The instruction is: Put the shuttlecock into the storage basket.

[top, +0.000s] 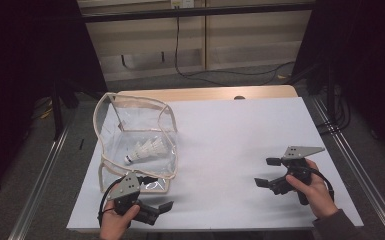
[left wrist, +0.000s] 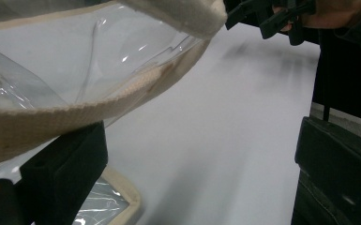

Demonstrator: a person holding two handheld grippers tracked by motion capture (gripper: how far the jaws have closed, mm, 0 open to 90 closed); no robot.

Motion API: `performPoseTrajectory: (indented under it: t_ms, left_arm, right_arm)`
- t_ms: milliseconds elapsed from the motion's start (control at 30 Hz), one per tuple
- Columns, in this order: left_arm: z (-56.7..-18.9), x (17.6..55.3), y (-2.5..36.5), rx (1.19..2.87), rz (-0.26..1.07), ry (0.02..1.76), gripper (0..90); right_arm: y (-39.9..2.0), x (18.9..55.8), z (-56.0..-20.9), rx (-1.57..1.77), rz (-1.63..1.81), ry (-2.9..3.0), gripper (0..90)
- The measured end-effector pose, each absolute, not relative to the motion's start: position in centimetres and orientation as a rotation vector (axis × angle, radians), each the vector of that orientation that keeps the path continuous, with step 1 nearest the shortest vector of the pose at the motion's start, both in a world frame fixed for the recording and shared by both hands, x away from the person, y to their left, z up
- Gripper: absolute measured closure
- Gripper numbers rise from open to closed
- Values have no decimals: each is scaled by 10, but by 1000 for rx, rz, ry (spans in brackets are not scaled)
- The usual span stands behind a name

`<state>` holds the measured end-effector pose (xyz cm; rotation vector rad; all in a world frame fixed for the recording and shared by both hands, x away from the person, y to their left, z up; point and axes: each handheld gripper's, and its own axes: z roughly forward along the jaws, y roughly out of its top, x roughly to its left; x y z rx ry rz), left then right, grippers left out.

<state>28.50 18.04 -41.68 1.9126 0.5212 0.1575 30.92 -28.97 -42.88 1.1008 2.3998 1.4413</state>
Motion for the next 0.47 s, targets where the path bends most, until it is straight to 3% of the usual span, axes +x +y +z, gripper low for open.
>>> performPoseTrajectory:
  t_ms: [467]
  left_arm:
    - [-417, 284, 179, 1911, 158, 525, 26]
  right_arm:
    - [-296, 303, -433, 1104, 1466, 2375, 38]
